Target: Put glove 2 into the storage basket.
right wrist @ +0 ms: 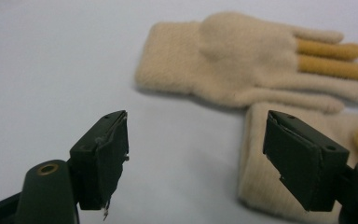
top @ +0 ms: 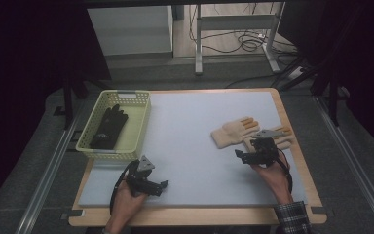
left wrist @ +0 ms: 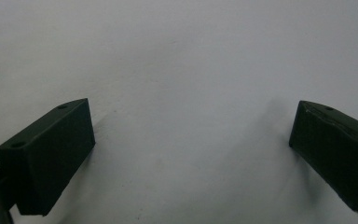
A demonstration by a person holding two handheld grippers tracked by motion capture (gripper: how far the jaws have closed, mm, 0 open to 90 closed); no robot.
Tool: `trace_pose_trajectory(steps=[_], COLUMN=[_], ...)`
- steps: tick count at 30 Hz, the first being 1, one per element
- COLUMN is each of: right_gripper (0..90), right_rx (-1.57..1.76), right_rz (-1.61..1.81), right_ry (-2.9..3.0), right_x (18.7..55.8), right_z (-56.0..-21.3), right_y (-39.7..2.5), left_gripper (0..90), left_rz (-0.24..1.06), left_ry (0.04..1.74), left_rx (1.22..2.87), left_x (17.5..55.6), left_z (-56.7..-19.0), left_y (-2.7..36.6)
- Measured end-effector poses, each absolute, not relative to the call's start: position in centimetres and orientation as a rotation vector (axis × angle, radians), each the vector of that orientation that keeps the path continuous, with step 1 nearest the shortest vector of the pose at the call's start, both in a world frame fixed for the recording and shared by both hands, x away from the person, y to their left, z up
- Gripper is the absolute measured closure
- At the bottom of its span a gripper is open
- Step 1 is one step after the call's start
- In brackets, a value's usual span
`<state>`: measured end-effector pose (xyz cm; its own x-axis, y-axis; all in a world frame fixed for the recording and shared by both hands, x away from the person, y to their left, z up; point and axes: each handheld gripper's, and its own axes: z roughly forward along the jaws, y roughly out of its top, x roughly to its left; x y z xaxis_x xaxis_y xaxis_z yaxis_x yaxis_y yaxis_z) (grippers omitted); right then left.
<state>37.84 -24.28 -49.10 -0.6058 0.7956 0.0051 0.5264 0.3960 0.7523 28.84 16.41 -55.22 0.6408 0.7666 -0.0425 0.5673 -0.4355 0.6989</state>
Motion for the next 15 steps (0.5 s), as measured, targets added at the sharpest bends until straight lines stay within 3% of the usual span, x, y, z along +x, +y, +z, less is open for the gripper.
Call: trace_pose_trajectory(steps=[7, 15], right_gripper=[28.5, 23.7], right_rx=[1.155, 1.182], right_rz=[0.999, 0.953], right_ry=[2.266, 2.231], right_x=[40.7, 44.6], right_z=[-48.6, -49.1], right_y=[-23.4, -21.7], left_gripper=[0.1, 0.2], left_rz=[0.368, 0.368], left_ry=[1.034, 1.034], left_rx=[2.162, 2.161], left_x=[28.8, 28.8], left_z=[-55.2, -55.2], left_y=[16.4, 16.4])
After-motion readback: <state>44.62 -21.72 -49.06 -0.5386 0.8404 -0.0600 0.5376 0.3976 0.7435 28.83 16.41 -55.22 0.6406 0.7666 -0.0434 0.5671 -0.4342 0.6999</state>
